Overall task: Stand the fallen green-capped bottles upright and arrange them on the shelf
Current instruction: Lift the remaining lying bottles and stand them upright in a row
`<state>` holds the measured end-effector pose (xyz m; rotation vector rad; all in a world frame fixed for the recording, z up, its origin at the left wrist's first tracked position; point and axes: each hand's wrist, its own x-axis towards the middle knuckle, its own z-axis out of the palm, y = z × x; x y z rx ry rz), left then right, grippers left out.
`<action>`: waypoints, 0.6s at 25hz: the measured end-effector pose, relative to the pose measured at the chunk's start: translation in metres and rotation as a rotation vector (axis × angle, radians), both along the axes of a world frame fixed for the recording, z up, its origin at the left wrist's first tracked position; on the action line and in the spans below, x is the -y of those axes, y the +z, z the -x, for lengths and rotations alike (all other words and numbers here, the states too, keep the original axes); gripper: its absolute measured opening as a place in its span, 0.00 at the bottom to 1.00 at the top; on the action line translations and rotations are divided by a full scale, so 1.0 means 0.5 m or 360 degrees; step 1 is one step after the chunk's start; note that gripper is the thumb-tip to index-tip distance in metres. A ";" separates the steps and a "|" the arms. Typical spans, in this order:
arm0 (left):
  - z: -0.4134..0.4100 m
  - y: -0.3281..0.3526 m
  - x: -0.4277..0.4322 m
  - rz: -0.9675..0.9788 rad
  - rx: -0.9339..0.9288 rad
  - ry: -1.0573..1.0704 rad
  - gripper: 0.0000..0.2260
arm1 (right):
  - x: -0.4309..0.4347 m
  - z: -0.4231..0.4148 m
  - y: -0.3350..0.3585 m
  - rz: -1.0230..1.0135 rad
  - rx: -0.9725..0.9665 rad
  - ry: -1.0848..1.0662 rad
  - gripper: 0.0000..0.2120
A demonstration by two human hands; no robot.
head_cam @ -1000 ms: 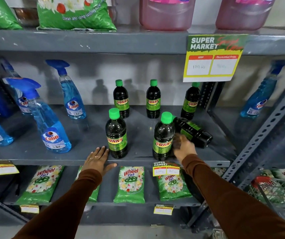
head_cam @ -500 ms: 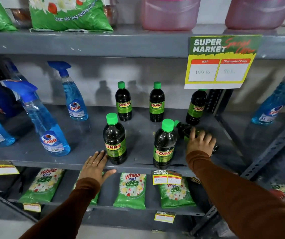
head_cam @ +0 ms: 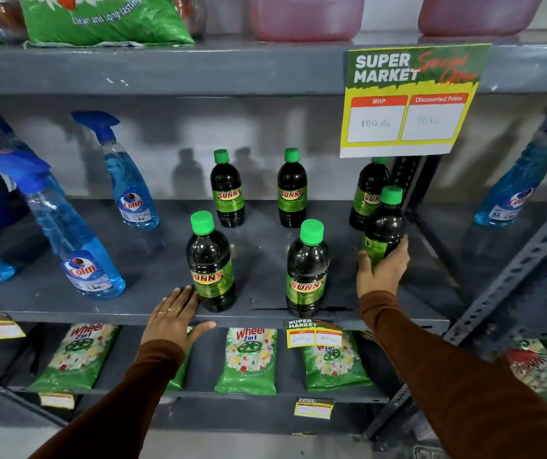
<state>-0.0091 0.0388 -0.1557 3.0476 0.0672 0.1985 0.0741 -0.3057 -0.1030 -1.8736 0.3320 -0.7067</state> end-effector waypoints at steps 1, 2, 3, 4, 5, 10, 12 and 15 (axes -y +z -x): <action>0.000 0.001 0.001 -0.0001 0.0008 -0.0002 0.46 | 0.003 0.006 -0.001 -0.0045 0.0024 -0.0015 0.39; 0.000 0.003 0.003 -0.0009 0.0001 -0.0005 0.47 | 0.006 0.007 0.003 -0.0048 0.0016 -0.0064 0.39; 0.000 0.004 0.004 -0.0015 -0.0013 -0.0010 0.47 | 0.008 0.005 0.010 -0.0011 -0.0048 -0.0139 0.41; -0.001 0.005 0.004 -0.0019 -0.0025 -0.0016 0.47 | 0.009 0.004 0.017 0.0062 -0.0163 -0.0217 0.42; -0.002 0.005 0.004 -0.0020 -0.0034 -0.0020 0.47 | 0.009 0.000 0.019 0.0102 -0.0272 -0.0274 0.43; -0.002 0.000 0.002 0.0013 -0.0015 -0.0033 0.49 | 0.019 -0.001 0.024 -0.0357 -0.0168 -0.0173 0.41; -0.003 0.001 0.001 0.0032 -0.0009 -0.0042 0.52 | 0.009 0.000 0.025 -0.0378 -0.0137 -0.0230 0.45; -0.004 0.001 -0.001 0.0047 -0.0021 -0.0048 0.53 | -0.010 0.000 0.042 -0.0069 -0.0261 -0.0433 0.50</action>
